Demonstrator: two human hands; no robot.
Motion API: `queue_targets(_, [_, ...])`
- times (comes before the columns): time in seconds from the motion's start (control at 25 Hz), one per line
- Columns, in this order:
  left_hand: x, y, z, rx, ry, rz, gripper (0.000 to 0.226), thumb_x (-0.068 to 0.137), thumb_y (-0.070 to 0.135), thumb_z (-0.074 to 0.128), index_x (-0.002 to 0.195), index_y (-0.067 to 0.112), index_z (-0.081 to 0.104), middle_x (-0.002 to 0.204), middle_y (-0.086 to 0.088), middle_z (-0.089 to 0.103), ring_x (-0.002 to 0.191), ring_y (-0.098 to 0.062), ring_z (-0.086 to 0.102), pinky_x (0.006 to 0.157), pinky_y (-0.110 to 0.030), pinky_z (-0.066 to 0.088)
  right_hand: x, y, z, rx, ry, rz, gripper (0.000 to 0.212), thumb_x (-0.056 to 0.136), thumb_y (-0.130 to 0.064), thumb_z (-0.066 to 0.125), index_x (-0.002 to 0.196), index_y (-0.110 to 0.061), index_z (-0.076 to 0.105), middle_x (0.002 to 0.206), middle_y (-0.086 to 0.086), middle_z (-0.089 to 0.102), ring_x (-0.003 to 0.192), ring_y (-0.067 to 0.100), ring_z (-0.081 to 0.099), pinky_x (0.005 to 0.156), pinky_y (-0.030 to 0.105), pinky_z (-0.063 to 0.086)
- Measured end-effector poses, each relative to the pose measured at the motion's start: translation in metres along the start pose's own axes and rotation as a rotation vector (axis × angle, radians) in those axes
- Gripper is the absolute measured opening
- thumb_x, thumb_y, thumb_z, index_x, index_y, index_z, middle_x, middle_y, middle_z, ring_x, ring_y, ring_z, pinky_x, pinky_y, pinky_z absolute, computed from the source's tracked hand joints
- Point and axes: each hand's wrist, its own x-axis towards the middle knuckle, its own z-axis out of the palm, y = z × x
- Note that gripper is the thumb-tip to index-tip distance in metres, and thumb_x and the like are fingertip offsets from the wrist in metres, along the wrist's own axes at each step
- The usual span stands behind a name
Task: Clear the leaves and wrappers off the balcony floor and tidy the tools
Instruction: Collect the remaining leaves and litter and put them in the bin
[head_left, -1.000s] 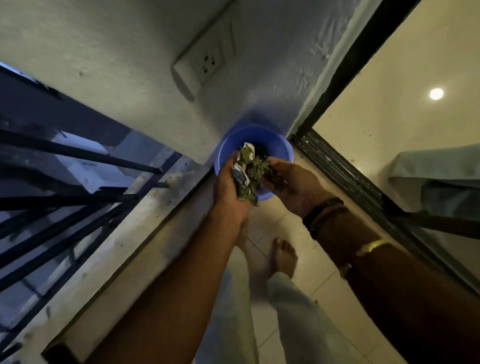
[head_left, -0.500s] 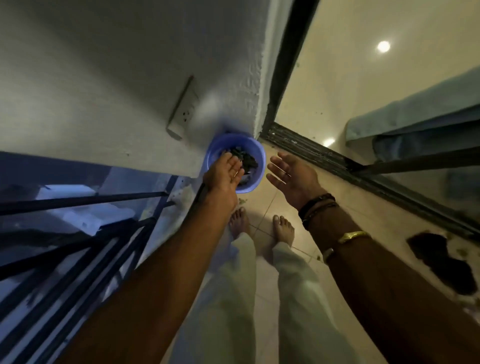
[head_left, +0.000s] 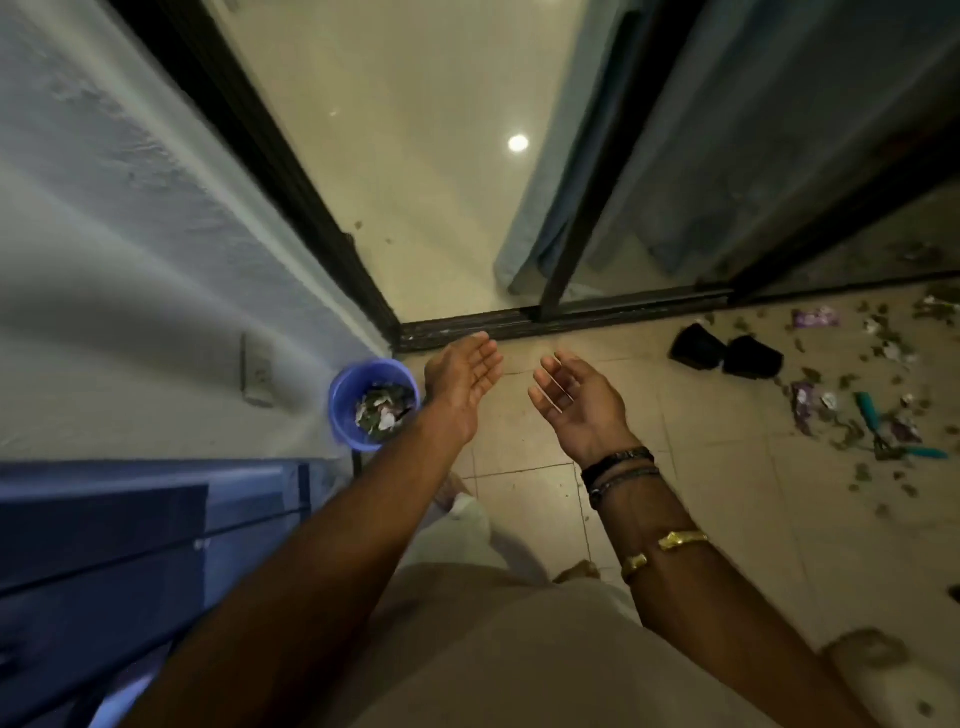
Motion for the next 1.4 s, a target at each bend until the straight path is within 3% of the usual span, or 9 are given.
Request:
queue_targets(0.2, [-0.058, -0.091, 0.1, 0.2, -0.172, -0.04, 0.015, 0.094, 0.018, 0.064, 0.102, 0.008, 0.071, 0.098, -0.01, 0.074, 0.089, -0.021, 0.071, 0.076, -0.03, 0.058, -0.053, -0.047, -0.129, 0.222, 0.124, -0.143, 0.023, 0.096, -0.016, 0.066, 0.118, -0.011, 0.069, 0.1, 0.005, 0.074, 0.095, 0.021, 0.07, 0.083, 0.038, 0.059])
queue_targets(0.4, [-0.12, -0.2, 0.202, 0.343, -0.333, -0.092, 0.022, 0.096, 0.018, 0.062, 0.11, 0.004, 0.071, 0.1, -0.011, 0.075, 0.092, -0.022, 0.072, 0.077, -0.031, 0.059, -0.095, -0.1, -0.273, 0.366, 0.237, -0.267, 0.022, 0.097, -0.015, 0.063, 0.117, -0.012, 0.069, 0.099, 0.005, 0.074, 0.09, 0.02, 0.069, 0.077, 0.036, 0.058])
queue_targets(0.64, [-0.145, -0.31, 0.333, 0.479, -0.497, -0.214, 0.016, 0.093, 0.017, 0.065, 0.104, 0.006, 0.071, 0.09, -0.008, 0.074, 0.084, -0.02, 0.072, 0.071, -0.029, 0.058, -0.103, -0.18, -0.413, 0.526, 0.359, -0.359, 0.019, 0.098, -0.015, 0.06, 0.116, -0.013, 0.068, 0.096, 0.003, 0.072, 0.089, 0.019, 0.068, 0.073, 0.034, 0.057])
queue_targets(0.8, [-0.129, -0.368, 0.431, 0.599, -0.553, -0.26, 0.015, 0.091, 0.018, 0.067, 0.101, 0.008, 0.072, 0.086, -0.006, 0.074, 0.08, -0.018, 0.072, 0.069, -0.029, 0.058, -0.081, -0.244, -0.49, 0.618, 0.453, -0.385, 0.018, 0.098, -0.015, 0.06, 0.115, -0.014, 0.068, 0.096, 0.002, 0.073, 0.09, 0.018, 0.069, 0.075, 0.034, 0.057])
queue_targets(0.96, [-0.115, -0.418, 0.53, 0.75, -0.622, -0.311, 0.022, 0.092, 0.018, 0.067, 0.11, 0.006, 0.07, 0.091, -0.007, 0.074, 0.082, -0.019, 0.072, 0.069, -0.028, 0.058, -0.058, -0.307, -0.561, 0.716, 0.569, -0.394, 0.02, 0.097, -0.017, 0.063, 0.116, -0.014, 0.069, 0.101, 0.004, 0.073, 0.091, 0.019, 0.07, 0.074, 0.034, 0.058])
queue_targets(1.16, [-0.085, -0.488, 0.636, 0.901, -0.709, -0.294, 0.018, 0.097, 0.012, 0.059, 0.111, 0.004, 0.068, 0.096, -0.011, 0.072, 0.086, -0.024, 0.069, 0.075, -0.03, 0.058, -0.01, -0.38, -0.66, 0.753, 0.663, -0.393, 0.024, 0.098, -0.016, 0.061, 0.12, -0.012, 0.068, 0.102, 0.005, 0.074, 0.089, 0.019, 0.071, 0.076, 0.035, 0.06])
queue_targets(1.28, [-0.041, -0.552, 0.685, 1.036, -0.68, -0.219, 0.015, 0.095, 0.009, 0.063, 0.106, 0.006, 0.071, 0.097, -0.012, 0.073, 0.086, -0.023, 0.069, 0.077, -0.033, 0.059, 0.054, -0.409, -0.732, 0.735, 0.693, -0.356, 0.024, 0.099, -0.012, 0.059, 0.121, -0.007, 0.067, 0.1, 0.007, 0.073, 0.084, 0.019, 0.07, 0.083, 0.037, 0.059])
queue_targets(1.4, [0.03, -0.634, 0.724, 1.166, -0.673, -0.102, 0.011, 0.096, 0.008, 0.063, 0.103, 0.009, 0.07, 0.102, -0.013, 0.072, 0.089, -0.022, 0.067, 0.079, -0.034, 0.056, 0.15, -0.421, -0.813, 0.728, 0.664, -0.3, 0.02, 0.101, -0.007, 0.052, 0.111, -0.006, 0.069, 0.089, 0.008, 0.072, 0.072, 0.019, 0.067, 0.071, 0.032, 0.058])
